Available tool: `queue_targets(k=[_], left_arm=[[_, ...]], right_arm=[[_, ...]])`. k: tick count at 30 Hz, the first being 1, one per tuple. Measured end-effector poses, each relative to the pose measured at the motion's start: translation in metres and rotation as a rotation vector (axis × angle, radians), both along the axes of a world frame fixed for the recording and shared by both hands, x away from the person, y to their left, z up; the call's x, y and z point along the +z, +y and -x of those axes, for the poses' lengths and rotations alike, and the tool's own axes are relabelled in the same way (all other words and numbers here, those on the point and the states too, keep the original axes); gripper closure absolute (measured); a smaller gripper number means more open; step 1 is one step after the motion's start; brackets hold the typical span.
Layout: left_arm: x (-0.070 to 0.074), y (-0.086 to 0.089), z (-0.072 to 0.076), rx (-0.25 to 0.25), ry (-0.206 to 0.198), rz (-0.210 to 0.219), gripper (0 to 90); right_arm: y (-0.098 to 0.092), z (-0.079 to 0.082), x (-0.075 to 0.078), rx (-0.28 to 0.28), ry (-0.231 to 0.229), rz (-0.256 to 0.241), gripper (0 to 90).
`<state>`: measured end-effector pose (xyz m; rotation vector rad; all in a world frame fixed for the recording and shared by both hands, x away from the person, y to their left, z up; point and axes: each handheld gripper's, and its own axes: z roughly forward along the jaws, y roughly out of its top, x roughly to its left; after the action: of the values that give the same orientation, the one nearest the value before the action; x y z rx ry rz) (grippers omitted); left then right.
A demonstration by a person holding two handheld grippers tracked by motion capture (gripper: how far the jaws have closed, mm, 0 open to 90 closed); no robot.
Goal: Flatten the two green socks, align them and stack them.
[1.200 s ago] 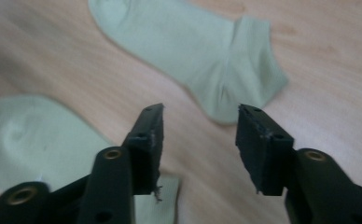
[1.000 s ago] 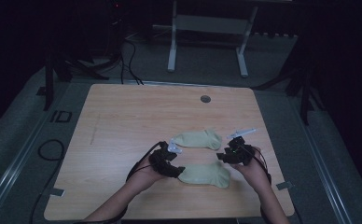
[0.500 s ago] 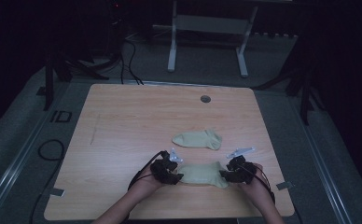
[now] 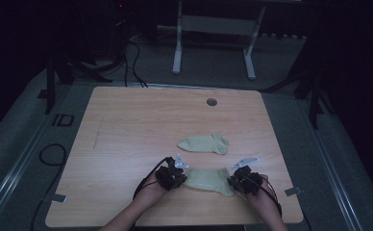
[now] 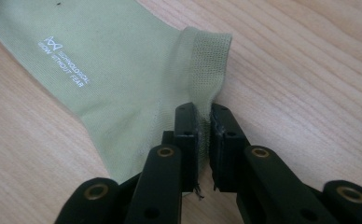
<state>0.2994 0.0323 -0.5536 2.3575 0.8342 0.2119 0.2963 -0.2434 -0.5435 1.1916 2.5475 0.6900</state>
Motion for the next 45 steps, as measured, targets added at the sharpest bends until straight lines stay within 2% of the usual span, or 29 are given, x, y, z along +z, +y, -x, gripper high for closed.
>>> queue_targets(k=[6,9,13,21,26,29,38,45], left_arm=[[0.011,0.008,0.002,0.02,-0.01,0.035,88.2],[0.02,0.011,0.004,0.017,-0.026,0.032,88.2],[0.035,0.016,0.005,0.024,-0.055,0.037,88.2],[0.058,0.024,-0.002,0.032,-0.082,0.038,88.2],[0.069,0.027,-0.012,0.045,-0.081,0.054,88.1],[0.076,0.028,-0.017,0.052,-0.091,0.049,88.1],[0.092,0.033,-0.039,0.096,-0.096,0.065,88.1],[0.094,0.03,-0.061,0.137,-0.099,0.027,88.2]], right_arm=[[0.0,0.003,0.007,-0.012,0.003,-0.045,82.7],[0.001,0.005,0.017,-0.001,-0.025,-0.055,82.6],[0.003,0.007,0.033,-0.013,-0.059,-0.087,82.6],[0.008,0.002,0.057,-0.006,-0.111,-0.103,82.6],[0.012,-0.008,0.073,-0.008,-0.141,-0.1,82.6],[0.015,-0.016,0.082,-0.01,-0.16,-0.091,82.6],[0.022,-0.04,0.108,-0.007,-0.199,-0.09,82.5],[0.029,-0.065,0.113,-0.023,-0.188,-0.077,82.6]])
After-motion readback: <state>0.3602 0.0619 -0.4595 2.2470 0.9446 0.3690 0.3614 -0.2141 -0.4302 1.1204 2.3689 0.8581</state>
